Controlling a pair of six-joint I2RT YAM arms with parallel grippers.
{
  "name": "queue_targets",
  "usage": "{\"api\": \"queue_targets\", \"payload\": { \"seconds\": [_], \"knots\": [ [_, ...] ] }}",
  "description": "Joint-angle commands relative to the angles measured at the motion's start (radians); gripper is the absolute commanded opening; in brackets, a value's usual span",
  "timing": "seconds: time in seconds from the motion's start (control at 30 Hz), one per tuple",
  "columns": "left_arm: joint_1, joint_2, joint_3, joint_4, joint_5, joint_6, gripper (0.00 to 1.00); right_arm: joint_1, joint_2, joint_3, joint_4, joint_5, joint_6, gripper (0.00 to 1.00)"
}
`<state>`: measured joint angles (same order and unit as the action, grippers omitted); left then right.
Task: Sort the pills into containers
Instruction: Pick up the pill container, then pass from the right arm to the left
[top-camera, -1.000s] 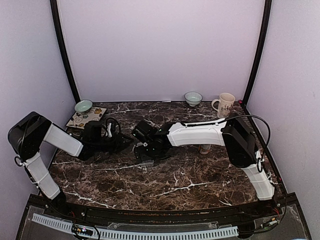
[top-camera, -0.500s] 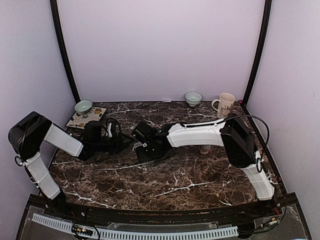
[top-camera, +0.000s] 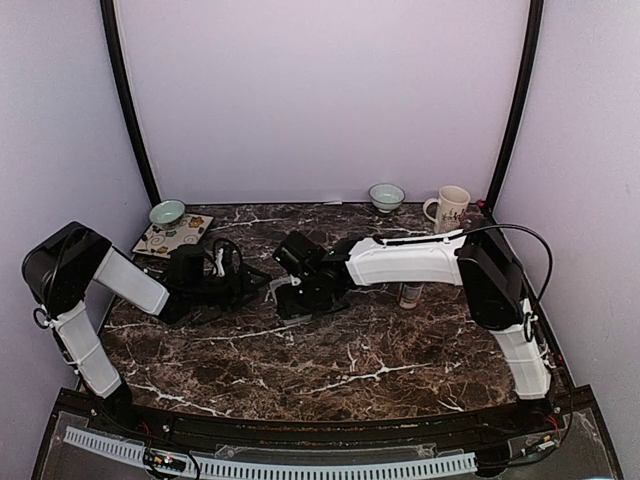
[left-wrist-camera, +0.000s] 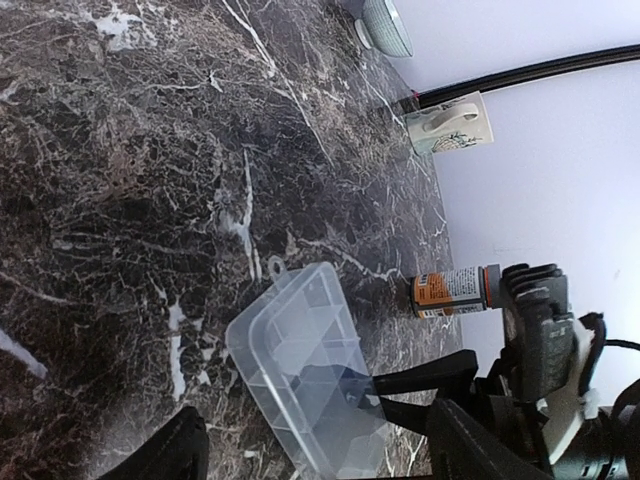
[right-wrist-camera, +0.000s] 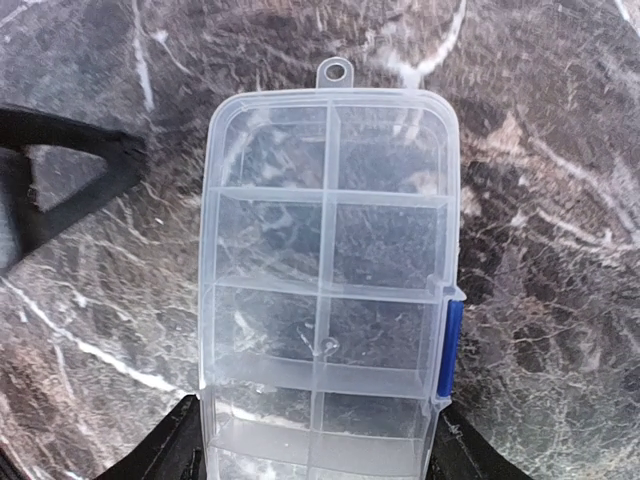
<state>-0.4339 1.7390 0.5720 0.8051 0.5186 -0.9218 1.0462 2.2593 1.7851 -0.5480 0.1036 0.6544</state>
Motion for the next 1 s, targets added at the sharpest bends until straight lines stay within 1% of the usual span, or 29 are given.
{"api": "queue_targets", "payload": {
  "seconds": [0.0, 0.37, 0.5, 0.53, 0.63, 0.8, 0.87, 0.97],
  "knots": [
    [0.001, 0.025, 0.001, 0.053, 0.018, -0.017, 0.77, -0.016, -0.081, -0.009, 0.024, -0.04, -0.005, 0.52],
    [0.0, 0.057, 0.001, 0.158, 0.016, -0.094, 0.74, -0.02, -0.07, 0.023, 0.039, -0.158, -0.027, 0.51],
    [-0.003, 0.059, 0.001, 0.175, 0.02, -0.111, 0.69, -0.02, -0.088, 0.001, 0.07, -0.164, -0.016, 0.51],
    [-0.006, 0.059, 0.0, 0.18, 0.021, -0.114, 0.68, -0.021, -0.089, 0.001, 0.073, -0.169, -0.015, 0.51],
    [-0.015, 0.063, -0.007, 0.197, 0.022, -0.127, 0.58, -0.02, -0.086, 0.004, 0.079, -0.184, -0.011, 0.51],
    [-0.023, 0.069, -0.007, 0.216, 0.032, -0.14, 0.48, -0.02, -0.086, 0.013, 0.086, -0.185, -0.004, 0.51],
    [-0.024, 0.07, -0.006, 0.219, 0.036, -0.143, 0.42, -0.02, -0.087, 0.018, 0.085, -0.182, -0.003, 0.51],
    [-0.025, 0.07, -0.007, 0.23, 0.043, -0.149, 0.34, -0.022, -0.091, 0.019, 0.089, -0.174, -0.002, 0.51]
  ]
}}
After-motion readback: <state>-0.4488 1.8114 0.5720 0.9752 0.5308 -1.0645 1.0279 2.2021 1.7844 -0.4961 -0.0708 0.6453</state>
